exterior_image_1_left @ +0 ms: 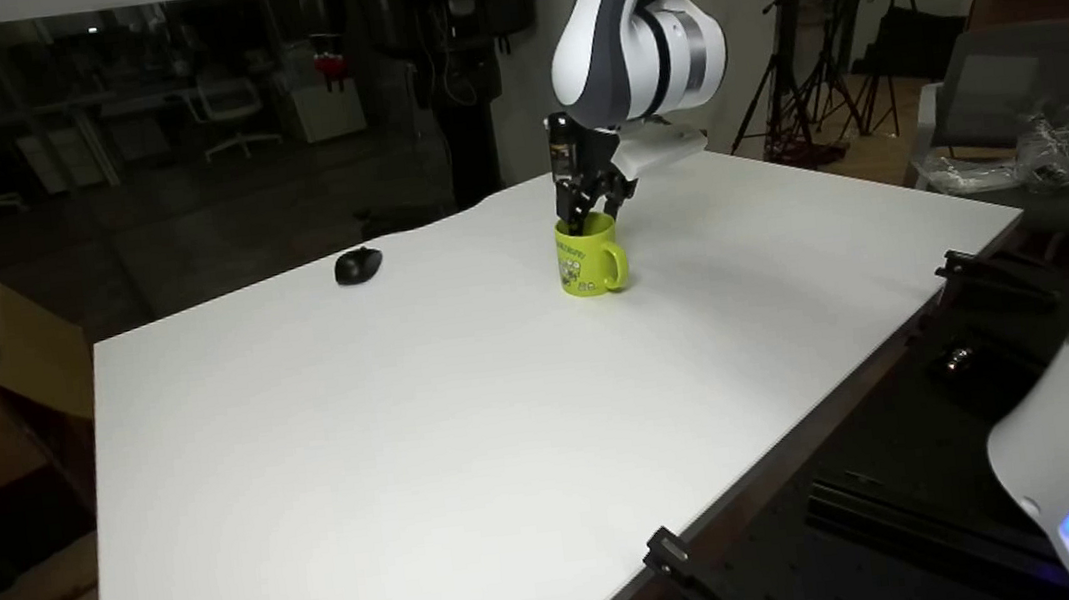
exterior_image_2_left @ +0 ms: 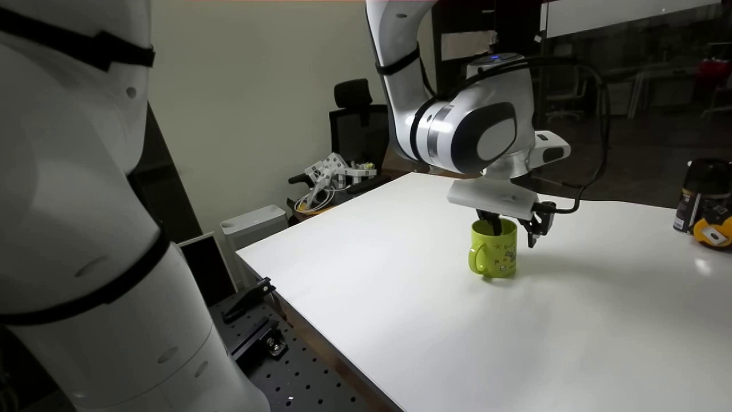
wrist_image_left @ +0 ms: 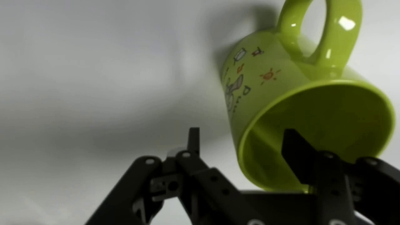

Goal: Slightly move the cup to the left on the table

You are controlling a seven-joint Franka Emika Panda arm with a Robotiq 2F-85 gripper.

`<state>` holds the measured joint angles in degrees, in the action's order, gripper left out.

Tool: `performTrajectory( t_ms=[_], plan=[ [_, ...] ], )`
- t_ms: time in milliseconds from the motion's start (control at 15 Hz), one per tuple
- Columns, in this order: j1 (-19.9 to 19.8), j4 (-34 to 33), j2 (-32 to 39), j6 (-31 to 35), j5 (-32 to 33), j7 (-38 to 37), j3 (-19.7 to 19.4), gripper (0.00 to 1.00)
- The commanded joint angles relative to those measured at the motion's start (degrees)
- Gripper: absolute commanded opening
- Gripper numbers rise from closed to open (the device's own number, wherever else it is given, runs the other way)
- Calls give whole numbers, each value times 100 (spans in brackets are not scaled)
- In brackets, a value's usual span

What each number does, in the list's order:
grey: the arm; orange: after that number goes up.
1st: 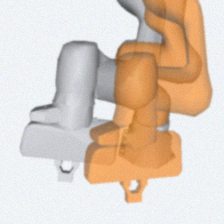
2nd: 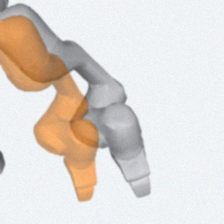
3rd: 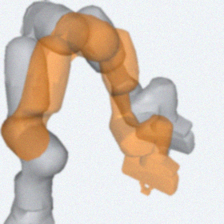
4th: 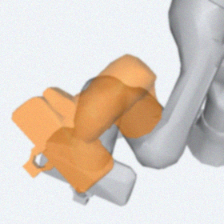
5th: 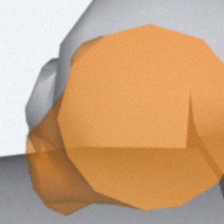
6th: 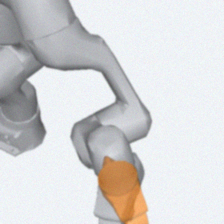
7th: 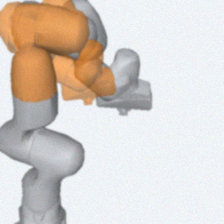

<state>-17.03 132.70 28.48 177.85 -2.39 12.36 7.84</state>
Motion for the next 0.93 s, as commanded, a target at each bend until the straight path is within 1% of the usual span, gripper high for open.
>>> performTrajectory(
  t_ms=[0, 200, 333, 400, 533, 667, 733, 800, 867],
  plan=[
    [-21, -69, 17, 25, -30, -174, 67, 39],
    [18, -32, -34, -37, 33, -115, 80, 19],
    [130, 5, -86, -108, 133, -66, 10, 5],
    [165, 15, -104, -148, 167, -43, 3, 1],
    [296, 24, -152, -308, 292, 8, -84, 0],
    [316, 6, -189, -564, 402, 145, -42, 3],
    [308, -16, -213, -804, 479, 282, -4, 3],
    [207, -30, -241, -1039, 555, 553, 147, 16],
    [123, -24, -272, -1189, 561, 819, 286, 37]
  ],
)
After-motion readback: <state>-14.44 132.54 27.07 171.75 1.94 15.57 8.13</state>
